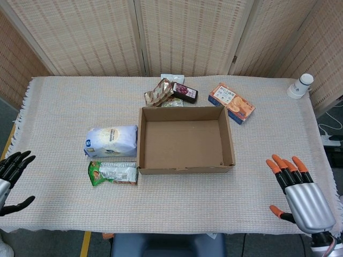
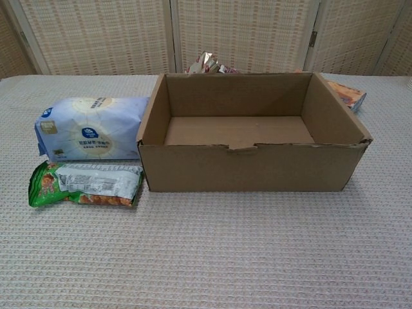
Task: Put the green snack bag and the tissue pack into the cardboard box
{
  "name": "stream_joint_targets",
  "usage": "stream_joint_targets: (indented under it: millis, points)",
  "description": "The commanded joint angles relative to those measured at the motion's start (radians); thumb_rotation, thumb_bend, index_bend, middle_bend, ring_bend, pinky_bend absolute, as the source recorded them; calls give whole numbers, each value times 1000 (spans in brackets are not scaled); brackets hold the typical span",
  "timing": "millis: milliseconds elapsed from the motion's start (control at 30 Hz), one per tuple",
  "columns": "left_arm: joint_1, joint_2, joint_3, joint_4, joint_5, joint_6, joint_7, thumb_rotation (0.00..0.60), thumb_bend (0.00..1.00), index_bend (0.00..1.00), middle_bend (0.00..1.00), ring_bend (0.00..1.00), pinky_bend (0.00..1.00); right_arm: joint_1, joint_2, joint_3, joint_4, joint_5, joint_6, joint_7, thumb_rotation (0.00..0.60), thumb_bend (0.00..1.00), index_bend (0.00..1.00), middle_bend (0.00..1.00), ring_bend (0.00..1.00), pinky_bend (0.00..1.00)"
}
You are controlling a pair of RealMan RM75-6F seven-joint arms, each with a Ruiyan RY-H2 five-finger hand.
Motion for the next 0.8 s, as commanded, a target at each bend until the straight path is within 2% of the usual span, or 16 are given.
stream_joint_targets:
  millis: [33,100,233,467,667,800]
  points:
    - [-27,-38,25,-69,88,-62,77,600,196,6,55,25,213,0,0,0,0,1,1,3,600,4,56,9,0,0]
    - [-42,-72,36,-97,122,-110,138,600,197,23,86,51,240,0,0,-1,0,2,-2,0,600,4,56,9,0,0]
    - [-70,-176,50,-124,125,-220,247,600,197,50,112,73,260,-2,-3,-7,0,-9,-4,-2,600,5,56,9,0,0]
    - [-121,-290,19,-100,61,-307,318,600,200,111,159,121,300,-5,2,-9,0,-11,1,5,600,4,56,9,0,0]
    - [-184,-357,-17,-84,-53,-403,325,600,224,131,179,141,323,-4,8,-7,0,-9,1,11,600,4,56,9,0,0]
    - [-231,-427,-50,-34,-141,-465,380,600,234,132,183,143,325,-4,9,-8,0,-9,1,11,600,4,56,9,0,0]
